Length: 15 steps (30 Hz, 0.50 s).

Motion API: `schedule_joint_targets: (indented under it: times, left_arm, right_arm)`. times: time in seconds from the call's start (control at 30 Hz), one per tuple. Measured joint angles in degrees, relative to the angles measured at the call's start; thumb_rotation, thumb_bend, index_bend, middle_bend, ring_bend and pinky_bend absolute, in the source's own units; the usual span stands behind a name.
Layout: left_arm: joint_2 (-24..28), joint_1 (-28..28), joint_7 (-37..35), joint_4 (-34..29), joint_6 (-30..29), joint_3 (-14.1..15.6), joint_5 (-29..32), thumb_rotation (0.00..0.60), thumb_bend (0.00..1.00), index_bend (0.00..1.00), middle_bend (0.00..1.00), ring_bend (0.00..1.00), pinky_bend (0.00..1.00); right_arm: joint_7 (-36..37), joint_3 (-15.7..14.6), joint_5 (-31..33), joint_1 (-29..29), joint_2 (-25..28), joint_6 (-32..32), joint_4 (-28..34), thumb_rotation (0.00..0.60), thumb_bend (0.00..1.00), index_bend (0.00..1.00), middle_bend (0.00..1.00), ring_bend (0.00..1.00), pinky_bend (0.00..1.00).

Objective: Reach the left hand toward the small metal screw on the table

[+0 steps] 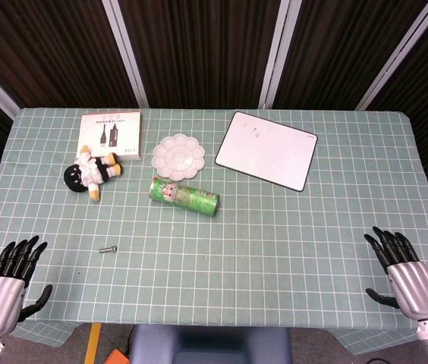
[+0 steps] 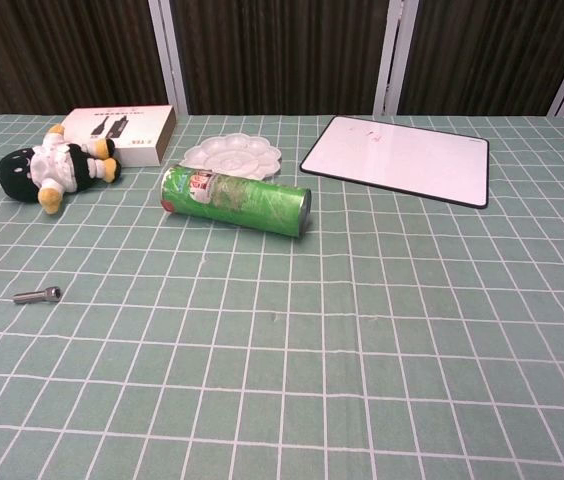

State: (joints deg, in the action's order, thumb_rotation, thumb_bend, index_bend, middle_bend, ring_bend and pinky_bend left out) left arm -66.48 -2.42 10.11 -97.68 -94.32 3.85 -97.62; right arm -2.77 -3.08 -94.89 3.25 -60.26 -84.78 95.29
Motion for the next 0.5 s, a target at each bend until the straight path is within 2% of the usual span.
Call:
schedule_joint_targets:
  times: [0.03,0.07,0.1,0.13,0.17,0.2,0.23,0.3,0.33,0.4,0.5]
  left_arm:
    - [-0.13,0.12,0.8,-0.13,-0.04,-0.05,0.0,0.6,0.37,0.0,0.01,0.0,0.06]
    - [-0.38,0.22,1.56,-0.2,-0.1,-0.1,-0.07,0.6,0.36,0.0,0.07,0.03,0.14]
    - [-0.79,0.28,2.4,-0.23,-0.14,-0.19,-0.17,0.6,0.36,0.01,0.18,0.14,0.3]
    - [-1.64,0.27,3.46,-0.14,-0.1,-0.39,-0.31,0.6,0.36,0.02,0.39,0.37,0.56]
    - [-2.47,0.16,3.99,0.06,0.03,-0.59,-0.37,0.6,0.36,0.04,0.53,0.53,0.71]
    - [-3.45,-0.05,4.18,0.38,0.35,-0.8,-0.37,0.6,0.36,0.06,0.59,0.6,0.78]
    - [-4.82,-0.5,3.92,0.87,1.22,-0.98,-0.19,0.6,0.37,0.12,0.79,0.81,0.95]
    - [-6.35,-1.38,3.01,1.64,3.49,-1.25,0.55,0.6,0.38,0.25,0.95,0.96,1.0]
    - [-7.1,-2.12,2.51,2.38,5.47,-1.54,1.37,0.6,0.39,0.32,0.99,1.0,1.0]
    - [-8.71,-3.19,2.03,3.89,8.44,-2.16,2.88,0.6,0.39,0.38,1.0,1.0,1.0]
    - [-13.59,-4.78,2.03,7.82,11.5,-3.37,5.26,0.6,0.39,0.4,1.0,1.0,1.0]
  right_arm:
    - [0.14,-0.01,-0.05,-0.05,0.05,-0.09,0.05,0.6,0.17,0.0,0.0,0.0,0.0]
    - [0.17,0.0,-0.05,-0.08,0.09,-0.12,0.09,0.6,0.17,0.0,0.0,0.0,0.0]
    - [0.17,0.02,-0.04,-0.11,0.08,-0.14,0.14,0.6,0.17,0.0,0.0,0.0,0.0]
    - [0.12,0.05,-0.02,-0.14,0.0,-0.16,0.16,0.6,0.17,0.0,0.0,0.0,0.0]
    - [0.07,0.08,0.0,-0.16,-0.08,-0.19,0.16,0.6,0.17,0.0,0.0,0.0,0.0]
    - [0.0,0.11,0.03,-0.2,-0.18,-0.23,0.16,0.6,0.17,0.0,0.0,0.0,0.0]
    - [-0.08,0.1,-0.01,-0.18,-0.25,-0.22,0.11,0.6,0.17,0.0,0.0,0.0,0.0]
    - [-0.25,0.04,-0.16,0.03,-0.41,0.31,-0.07,0.6,0.17,0.0,0.0,0.0,0.0]
    - [-0.35,0.01,-0.11,0.21,-0.53,0.86,-0.16,0.6,0.17,0.0,0.0,0.0,0.0]
    - [-0.56,-0.05,0.04,0.49,-0.7,1.69,-0.22,0.6,0.17,0.0,0.0,0.0,0.0]
    - [-1.2,-0.12,0.17,0.63,-0.87,2.05,-0.18,0.6,0.17,0.0,0.0,0.0,0.0]
